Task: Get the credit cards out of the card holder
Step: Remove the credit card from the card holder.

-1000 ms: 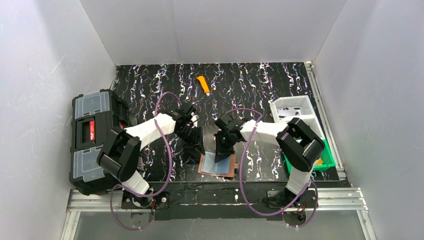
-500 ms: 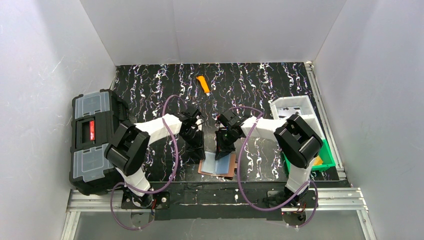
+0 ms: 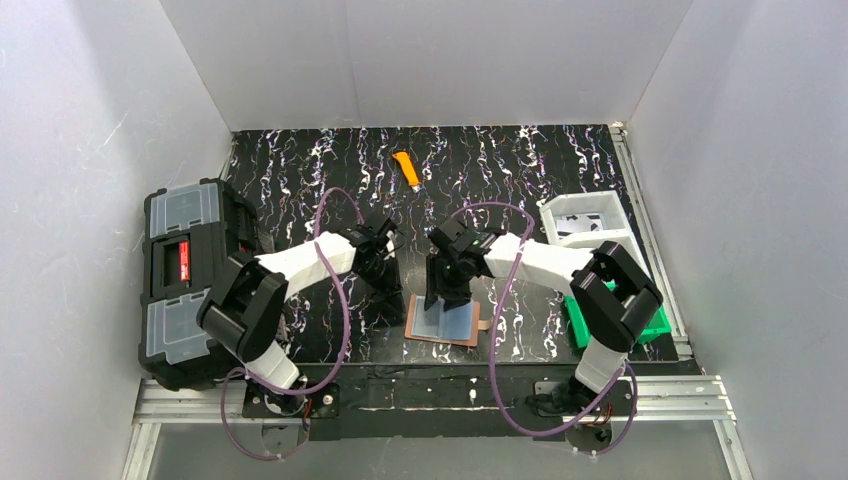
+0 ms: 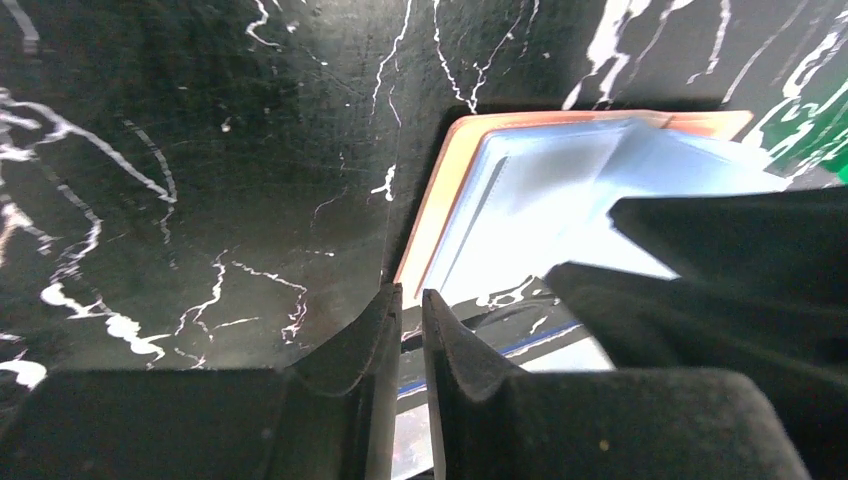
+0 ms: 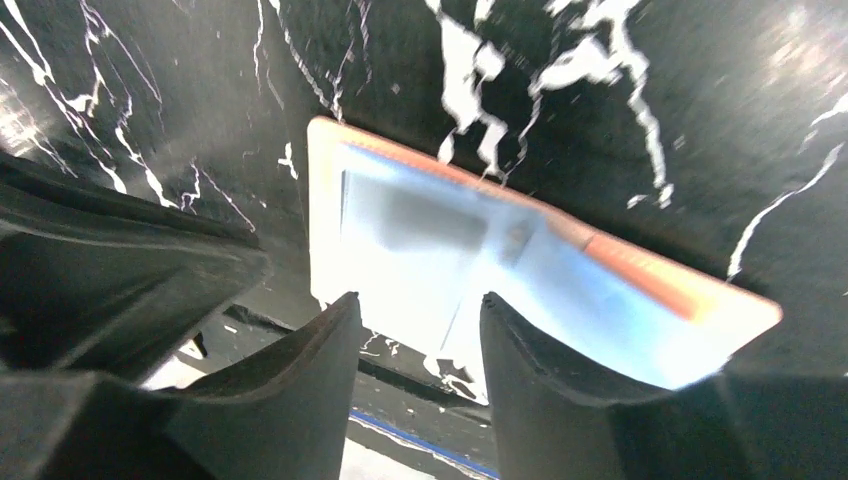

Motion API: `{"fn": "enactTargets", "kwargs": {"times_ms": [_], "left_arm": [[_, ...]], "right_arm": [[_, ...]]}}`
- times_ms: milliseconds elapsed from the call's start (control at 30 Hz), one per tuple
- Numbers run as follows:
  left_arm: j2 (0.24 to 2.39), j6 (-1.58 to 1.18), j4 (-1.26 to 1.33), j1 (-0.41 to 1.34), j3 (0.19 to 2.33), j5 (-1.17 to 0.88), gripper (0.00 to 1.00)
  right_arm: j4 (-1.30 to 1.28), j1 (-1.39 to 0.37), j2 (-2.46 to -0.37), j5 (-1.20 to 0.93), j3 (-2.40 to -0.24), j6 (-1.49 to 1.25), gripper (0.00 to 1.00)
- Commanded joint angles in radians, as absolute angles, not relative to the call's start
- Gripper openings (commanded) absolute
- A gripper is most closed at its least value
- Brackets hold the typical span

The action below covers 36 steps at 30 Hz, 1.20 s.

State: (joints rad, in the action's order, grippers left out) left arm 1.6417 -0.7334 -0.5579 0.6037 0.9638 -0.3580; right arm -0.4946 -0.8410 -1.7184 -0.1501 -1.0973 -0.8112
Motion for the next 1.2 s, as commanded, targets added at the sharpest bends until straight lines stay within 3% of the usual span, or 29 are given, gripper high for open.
{"fn": "enactTargets", "kwargs": {"times_ms": [0,367,667,833,1167], "left_arm": [[1.533,-0.733,-0.605,0.561,0.956,-0.311,0.14],[1.499,-0.679,-0.606,0.549,0.937,-0.367,0.14],[1.519,-0.680,-0.595,0.548,0.952,-0.375,0.14],[1.536,-0.680,-0.591,0.548,0.957,-0.380,0.14],[1.629,-0.654,-0.571,0.606,0.986,-0.427,0.17]], "right_arm": [[-0.612,-0.938,-1.719,-0.066,-1.157,-0.945,0.58],[-0.678,-0.988,-1.827,0.122,-1.211,-1.128,0.69],[-0.745,-1.017,-1.998,0.126,-1.310,-1.067,0.66],[-0.703,-1.011,-2.002,0.090,-1.242,-1.046,0.52],[-0.497,-0.968,-1.938,-0.040,-1.056,-1.019,0.05]]}}
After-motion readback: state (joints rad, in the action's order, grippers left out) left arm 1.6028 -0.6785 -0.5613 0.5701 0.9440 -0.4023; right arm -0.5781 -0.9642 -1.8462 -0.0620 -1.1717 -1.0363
